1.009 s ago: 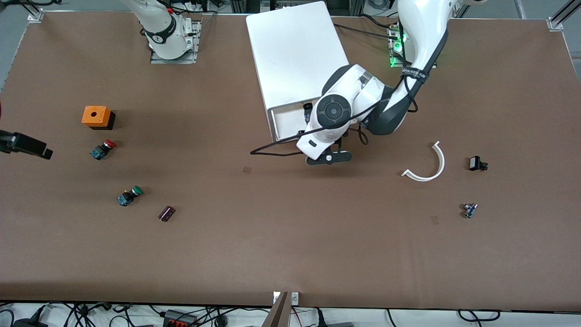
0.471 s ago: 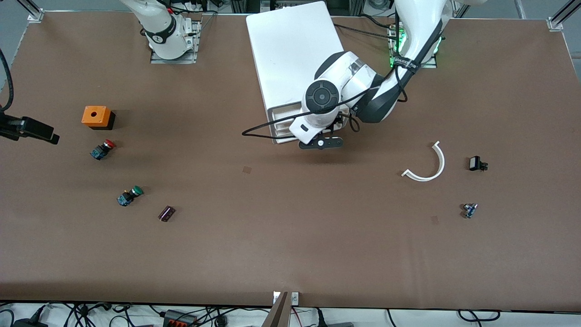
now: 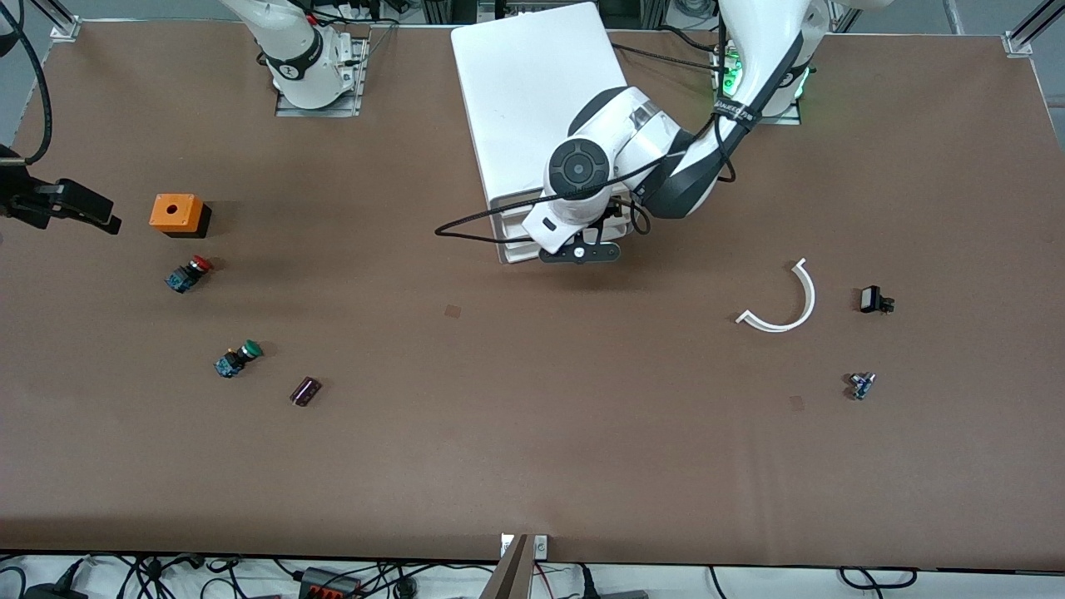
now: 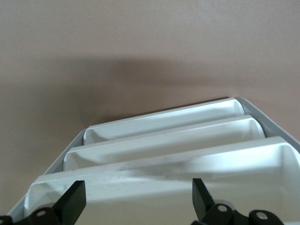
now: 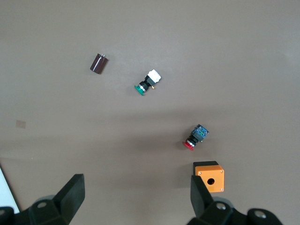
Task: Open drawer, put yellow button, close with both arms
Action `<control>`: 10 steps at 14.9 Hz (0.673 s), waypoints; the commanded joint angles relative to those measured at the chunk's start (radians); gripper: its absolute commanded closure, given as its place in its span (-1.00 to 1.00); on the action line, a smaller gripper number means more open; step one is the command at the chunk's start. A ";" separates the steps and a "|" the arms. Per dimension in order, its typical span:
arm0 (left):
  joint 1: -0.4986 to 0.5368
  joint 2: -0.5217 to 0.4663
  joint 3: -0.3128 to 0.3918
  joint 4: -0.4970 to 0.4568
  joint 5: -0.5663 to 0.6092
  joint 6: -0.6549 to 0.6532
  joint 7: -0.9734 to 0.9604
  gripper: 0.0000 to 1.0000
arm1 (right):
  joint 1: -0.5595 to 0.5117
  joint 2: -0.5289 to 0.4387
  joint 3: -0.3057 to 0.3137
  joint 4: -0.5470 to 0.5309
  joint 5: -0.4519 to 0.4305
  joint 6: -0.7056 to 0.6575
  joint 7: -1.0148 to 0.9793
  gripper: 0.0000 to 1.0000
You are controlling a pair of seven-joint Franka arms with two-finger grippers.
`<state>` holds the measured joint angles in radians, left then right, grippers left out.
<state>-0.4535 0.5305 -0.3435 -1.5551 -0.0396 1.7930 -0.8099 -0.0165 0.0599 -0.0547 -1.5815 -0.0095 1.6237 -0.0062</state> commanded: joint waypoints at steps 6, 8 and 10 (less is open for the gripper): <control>0.051 -0.041 0.006 0.036 -0.002 -0.004 0.005 -1.00 | -0.010 -0.017 0.010 -0.026 -0.012 -0.007 -0.021 -1.00; 0.102 -0.053 0.004 0.065 -0.002 -0.007 0.005 -1.00 | -0.010 -0.017 0.010 -0.025 -0.010 -0.007 -0.021 -1.00; 0.160 -0.063 0.006 0.098 0.006 -0.012 0.008 -1.00 | -0.010 -0.015 0.010 -0.023 -0.009 -0.005 -0.021 -1.00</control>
<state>-0.3481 0.4911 -0.3343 -1.4839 -0.0390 1.7972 -0.8118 -0.0166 0.0596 -0.0541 -1.5914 -0.0098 1.6212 -0.0118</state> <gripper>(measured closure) 0.000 0.000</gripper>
